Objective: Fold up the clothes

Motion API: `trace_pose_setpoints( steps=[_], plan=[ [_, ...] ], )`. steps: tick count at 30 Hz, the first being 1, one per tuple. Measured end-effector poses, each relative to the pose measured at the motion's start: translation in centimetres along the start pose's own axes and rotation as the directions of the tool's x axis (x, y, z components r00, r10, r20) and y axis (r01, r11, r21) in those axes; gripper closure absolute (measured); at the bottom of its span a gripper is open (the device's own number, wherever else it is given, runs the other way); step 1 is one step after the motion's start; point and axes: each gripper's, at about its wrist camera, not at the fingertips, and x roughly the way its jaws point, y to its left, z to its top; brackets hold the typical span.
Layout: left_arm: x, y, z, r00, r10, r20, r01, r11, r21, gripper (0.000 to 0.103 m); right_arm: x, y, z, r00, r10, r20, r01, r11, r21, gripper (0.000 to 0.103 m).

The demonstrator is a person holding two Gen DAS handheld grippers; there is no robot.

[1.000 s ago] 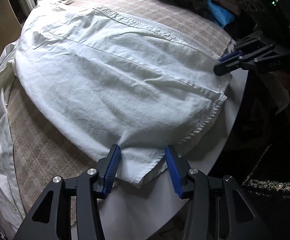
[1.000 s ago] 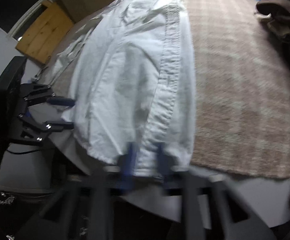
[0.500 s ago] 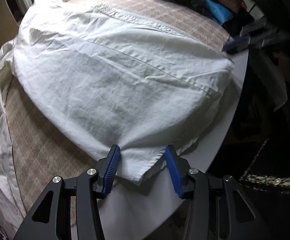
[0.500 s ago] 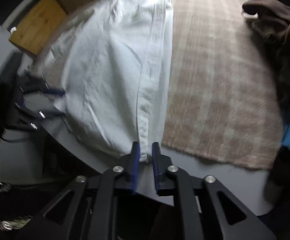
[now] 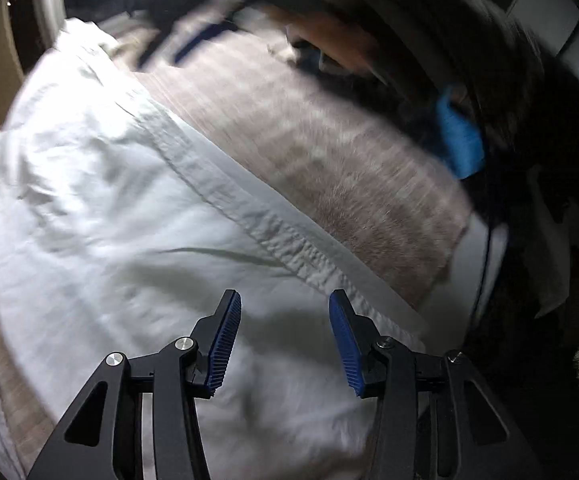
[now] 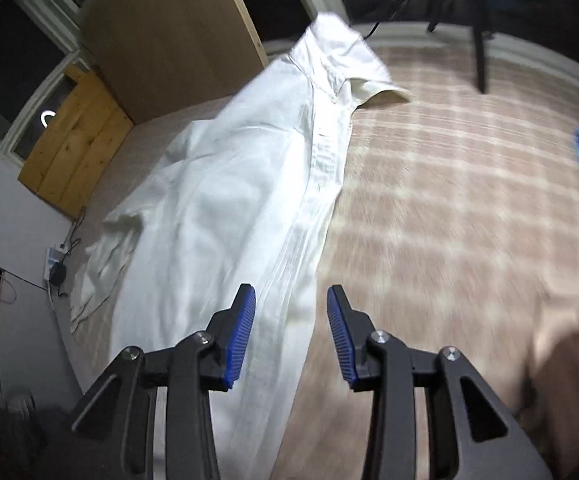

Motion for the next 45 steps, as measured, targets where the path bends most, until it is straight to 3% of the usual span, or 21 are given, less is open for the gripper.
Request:
trace_pose_setpoints(
  steps=[3, 4, 5, 7, 9, 11, 15, 16, 18, 19, 21, 24, 27, 30, 31, 34, 37, 39, 42, 44, 45],
  plan=[
    [1.6, 0.2, 0.3, 0.999, -0.05, 0.0, 0.05, 0.996, -0.071, 0.059, 3.1, -0.5, 1.5, 0.998, 0.042, -0.047, -0.043, 0.999, -0.002, 0.066],
    [1.7, 0.0, 0.4, 0.998, -0.066, 0.007, 0.066, 0.995, -0.073, 0.059, 3.7, -0.4, 1.7, 0.996, 0.067, -0.053, -0.067, 0.998, -0.013, 0.075],
    [1.8, -0.2, 0.5, 0.997, -0.082, 0.013, 0.082, 0.994, -0.075, 0.06, 4.0, -0.2, 1.9, 0.996, 0.072, -0.061, -0.074, 0.996, -0.038, 0.094],
    [2.1, -0.6, 0.6, 0.993, -0.114, 0.026, 0.115, 0.99, -0.078, 0.055, 4.6, 0.5, 2.2, 0.996, 0.05, -0.079, -0.058, 0.993, -0.106, 0.1],
    [2.3, -1.1, 0.7, 0.991, -0.134, 0.027, 0.135, 0.988, -0.075, 0.055, 4.5, 0.8, 2.8, 0.998, 0.014, -0.064, -0.024, 0.988, -0.153, 0.1],
    [2.5, -1.0, 0.8, 0.989, -0.143, 0.033, 0.145, 0.985, -0.094, 0.054, 4.8, 0.9, 3.1, 0.995, -0.073, -0.061, 0.06, 0.978, -0.198, 0.1],
    [1.9, -0.5, 0.6, 0.981, -0.19, 0.046, 0.195, 0.969, -0.149, 0.054, 4.4, 1.3, 3.3, 0.966, -0.258, -0.021, 0.245, 0.938, -0.244, 0.097],
    [1.8, -0.4, 0.4, 0.976, -0.21, 0.05, 0.215, 0.963, -0.161, 0.054, 3.7, 1.6, 3.2, 0.97, -0.242, 0.004, 0.236, 0.944, -0.23, 0.094],
    [1.2, 0.1, 0.0, 0.973, -0.222, 0.064, 0.23, 0.954, -0.191, 0.055, 2.4, 3.1, 2.6, 0.997, -0.071, 0.04, 0.078, 0.971, -0.227, 0.094],
    [0.4, 0.6, -0.4, 0.974, -0.216, 0.074, 0.227, 0.951, -0.21, 0.055, 2.6, 4.5, 1.9, 1.0, -0.002, 0.027, 0.009, 0.965, -0.261, 0.094],
    [-1.0, 1.5, -1.3, 0.975, -0.203, 0.095, 0.22, 0.944, -0.247, 0.055, 4.2, 7.4, 0.4, 0.999, 0.025, -0.03, -0.034, 0.934, -0.355, 0.094],
    [-4.5, 3.5, -4.0, 0.981, -0.142, 0.132, 0.178, 0.929, -0.323, 0.055, 6.8, 9.7, -2.1, 0.993, -0.055, -0.102, 0.001, 0.883, -0.47, 0.094],
    [-8.5, 5.9, -8.2, 0.991, -0.017, 0.136, 0.073, 0.903, -0.423, 0.055, 6.2, 9.1, -3.2, 0.984, -0.154, -0.087, 0.088, 0.852, -0.516, 0.096],
    [-11.4, 8.0, -12.6, 0.99, 0.07, 0.12, 0.001, 0.857, -0.516, 0.055, 3.6, 8.3, -3.6, 0.961, -0.27, -0.052, 0.216, 0.858, -0.465, 0.095],
    [-12.1, 8.7, -14.0, 0.99, 0.082, 0.118, -0.005, 0.839, -0.544, 0.055, 2.5, 8.8, -4.3, 0.97, -0.24, -0.045, 0.195, 0.872, -0.449, 0.093],
    [-11.8, 9.6, -16.2, 0.992, 0.098, 0.084, -0.034, 0.828, -0.559, 0.055, -0.1, 11.1, -7.3, 0.993, -0.103, -0.061, 0.071, 0.916, -0.396, 0.093],
    [-10.3, 9.1, -16.1, 0.995, 0.072, 0.075, -0.025, 0.865, -0.501, 0.055, 0.2, 15.1, -11.7, 0.992, 0.027, -0.119, -0.072, 0.919, -0.387, 0.093],
    [-9.1, 8.7, -15.9, 0.997, 0.042, 0.061, -0.011, 0.896, -0.444, 0.055, 1.7, 17.7, -14.4, 0.984, 0.026, -0.174, -0.1, 0.897, -0.431, 0.093],
    [-7.7, 8.3, -15.9, 0.999, 0.038, 0.013, -0.031, 0.929, -0.369, 0.055, 3.2, 19.1, -18.3, 0.973, -0.072, -0.217, -0.048, 0.863, -0.504, 0.094],
    [-6.7, 8.0, -15.9, 0.999, 0.04, -0.018, -0.044, 0.946, -0.323, 0.057, 2.6, 18.0, -19.4, 0.961, -0.183, -0.208, 0.058, 0.866, -0.496, 0.095],
    [-6.7, 8.1, -16.0, 0.999, 0.032, -0.009, -0.033, 0.947, -0.321, 0.068, 1.6, 16.9, -19.6, 0.953, -0.234, -0.194, 0.119, 0.875, -0.469, 0.096]
  ],
)
